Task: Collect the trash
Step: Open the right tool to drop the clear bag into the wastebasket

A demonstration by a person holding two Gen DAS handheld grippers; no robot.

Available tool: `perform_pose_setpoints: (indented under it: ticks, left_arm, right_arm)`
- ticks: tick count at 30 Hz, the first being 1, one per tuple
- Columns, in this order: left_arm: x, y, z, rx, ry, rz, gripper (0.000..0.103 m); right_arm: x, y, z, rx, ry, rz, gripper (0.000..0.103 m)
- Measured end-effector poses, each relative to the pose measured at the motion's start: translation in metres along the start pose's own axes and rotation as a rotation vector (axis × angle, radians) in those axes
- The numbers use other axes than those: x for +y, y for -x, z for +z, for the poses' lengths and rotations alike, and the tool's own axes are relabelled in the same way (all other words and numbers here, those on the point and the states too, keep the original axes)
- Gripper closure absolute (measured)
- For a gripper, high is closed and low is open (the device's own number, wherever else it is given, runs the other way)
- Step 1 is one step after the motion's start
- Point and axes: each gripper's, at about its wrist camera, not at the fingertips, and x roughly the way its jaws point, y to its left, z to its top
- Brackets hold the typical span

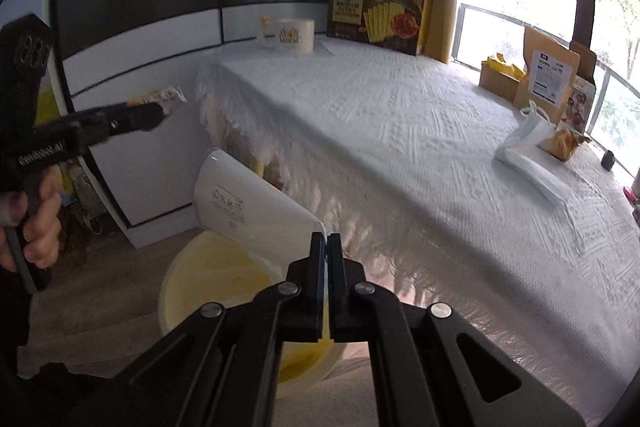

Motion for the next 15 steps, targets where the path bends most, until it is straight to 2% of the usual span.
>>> perform_pose_setpoints:
  ticks: [9, 11, 12, 13, 15]
  left_arm:
    - [-0.013, -0.003, 0.000, 0.008, -0.022, -0.008, 0.066]
    - [-0.015, -0.002, 0.001, 0.009, -0.025, -0.008, 0.066]
    - [-0.016, -0.002, 0.001, 0.010, -0.028, -0.008, 0.066]
    - [-0.017, -0.001, 0.001, 0.011, -0.030, -0.008, 0.066]
    - [-0.020, 0.000, 0.001, 0.012, -0.037, -0.008, 0.066]
  right_arm:
    - [0.012, -0.031, -0.029, 0.166, 0.066, 0.078, 0.100]
    - [0.015, -0.035, -0.033, 0.193, 0.080, 0.085, 0.089]
    - [0.016, -0.035, -0.036, 0.198, 0.084, 0.092, 0.078]
    - [0.017, -0.034, -0.038, 0.196, 0.084, 0.103, 0.072]
    - [0.016, -0.031, -0.040, 0.195, 0.084, 0.117, 0.071]
